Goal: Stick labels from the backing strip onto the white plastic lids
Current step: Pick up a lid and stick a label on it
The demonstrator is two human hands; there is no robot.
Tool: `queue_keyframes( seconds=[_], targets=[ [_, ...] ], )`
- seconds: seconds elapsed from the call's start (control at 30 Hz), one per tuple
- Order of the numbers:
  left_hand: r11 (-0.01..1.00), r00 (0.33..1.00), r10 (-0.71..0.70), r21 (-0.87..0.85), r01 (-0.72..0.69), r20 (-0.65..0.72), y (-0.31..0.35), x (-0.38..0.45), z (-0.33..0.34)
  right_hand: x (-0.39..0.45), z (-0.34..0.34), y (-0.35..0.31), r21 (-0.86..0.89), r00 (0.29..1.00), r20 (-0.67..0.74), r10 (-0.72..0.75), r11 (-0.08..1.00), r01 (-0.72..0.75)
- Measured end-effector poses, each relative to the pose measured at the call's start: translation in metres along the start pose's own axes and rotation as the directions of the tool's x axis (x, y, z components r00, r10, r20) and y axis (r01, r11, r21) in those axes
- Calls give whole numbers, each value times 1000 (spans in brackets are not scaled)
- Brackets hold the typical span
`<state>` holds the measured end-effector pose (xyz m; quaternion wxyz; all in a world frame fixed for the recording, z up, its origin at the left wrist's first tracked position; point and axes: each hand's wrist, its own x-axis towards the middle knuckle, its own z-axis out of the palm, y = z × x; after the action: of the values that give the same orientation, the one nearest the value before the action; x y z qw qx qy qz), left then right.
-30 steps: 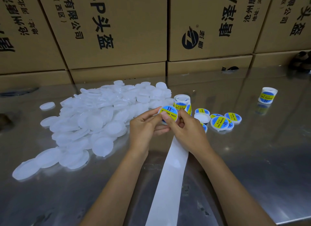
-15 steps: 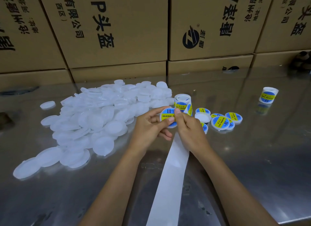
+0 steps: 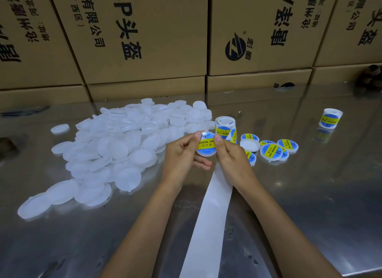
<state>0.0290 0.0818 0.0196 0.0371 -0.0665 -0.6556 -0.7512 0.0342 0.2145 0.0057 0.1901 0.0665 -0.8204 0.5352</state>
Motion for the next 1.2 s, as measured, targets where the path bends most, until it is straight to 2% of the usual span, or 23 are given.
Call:
queue_keyframes(
  seconds=[0.27,0.43,0.63,0.73,0.93,1.07,1.2],
  targets=[
    [996,999,41,77,-40,-11,1,-3,3,-2,2,0,46,999,46,3,999,-6],
    [991,998,-9,135,18,-65,0,-2,2,-1,0,-2,47,999,51,-6,999,4],
    [997,1000,7,77,-9,28,-2,-1,4,3,0,6,-22,999,-13,29,999,-29],
    [998,997,40,54,-43,63,-3,0,3,3,2,8,-99,1000,-21,23,995,-25],
    [993,995,48,102,-57,84,-6,1,5,2,2,14,-375,992,-120,-38,927,-10],
    [997,984,21,64,-33,175,-8,1,8,3,1,12,-348,992,-122,25,935,-66],
    [996,984,19,85,-34,176,-9,0,8,4,0,11,-230,993,-62,101,967,-112]
  ],
)
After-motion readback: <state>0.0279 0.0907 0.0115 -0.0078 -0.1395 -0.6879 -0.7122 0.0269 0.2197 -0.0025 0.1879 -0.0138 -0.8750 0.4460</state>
